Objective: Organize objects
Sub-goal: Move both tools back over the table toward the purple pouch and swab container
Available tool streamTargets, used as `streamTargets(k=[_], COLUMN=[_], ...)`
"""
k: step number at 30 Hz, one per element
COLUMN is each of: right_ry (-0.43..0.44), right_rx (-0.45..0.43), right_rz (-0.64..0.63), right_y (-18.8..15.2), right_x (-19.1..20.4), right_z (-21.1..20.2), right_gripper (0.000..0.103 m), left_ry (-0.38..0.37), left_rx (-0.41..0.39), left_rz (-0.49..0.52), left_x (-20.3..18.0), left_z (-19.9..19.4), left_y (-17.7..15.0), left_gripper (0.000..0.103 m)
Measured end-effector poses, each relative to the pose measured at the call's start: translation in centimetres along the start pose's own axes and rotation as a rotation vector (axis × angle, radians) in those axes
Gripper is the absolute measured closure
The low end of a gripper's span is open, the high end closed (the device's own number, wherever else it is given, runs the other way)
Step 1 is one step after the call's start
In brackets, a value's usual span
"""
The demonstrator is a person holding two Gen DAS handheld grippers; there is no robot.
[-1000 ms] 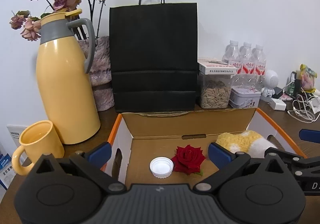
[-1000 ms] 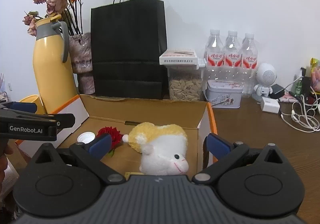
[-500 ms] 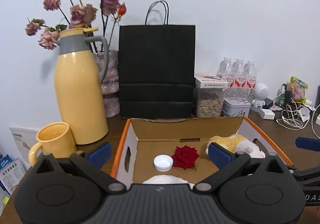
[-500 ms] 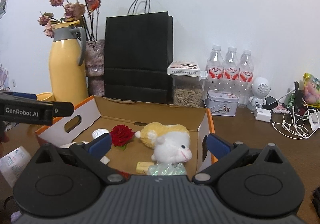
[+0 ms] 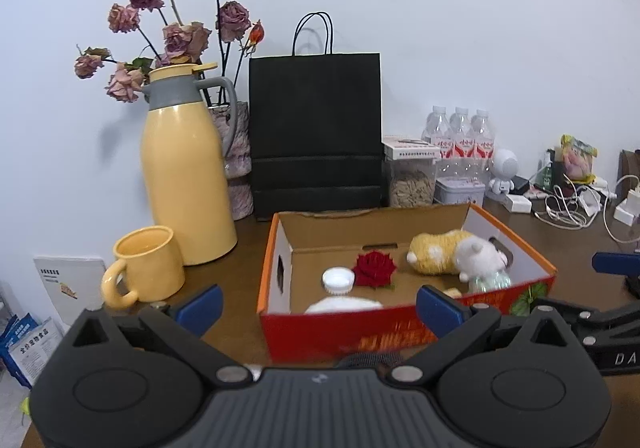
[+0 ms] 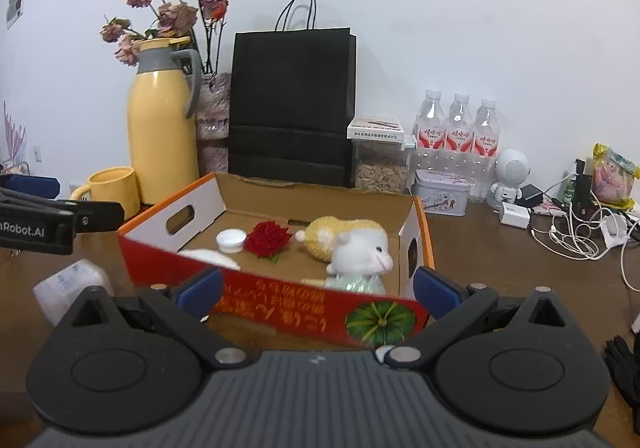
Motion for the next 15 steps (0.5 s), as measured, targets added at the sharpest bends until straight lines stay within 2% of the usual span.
streamTargets(k=[15], right_ry=[0.015], right_rx=[0.057], right_rz=[-0.044], right_y=[-2.3], right_x=[3.5], right_z=[-4.8], right_gripper=[0.000], left_ry=[0.019], left_rx=[0.039], left_rz=[-0.017], left_x=[3.3], left_z=[-6.2], left_y=[-3.4], left_gripper=[0.000])
Point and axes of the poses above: each gripper's, at about its wrist camera, not at the fingertips, and z roughly the way its jaws point, x to its left, y to its top, the point moved 5 cm from there along z, roughly the way its jaws point, and after that the axes turned 12 degrees about -x, right-handed, at the moved point
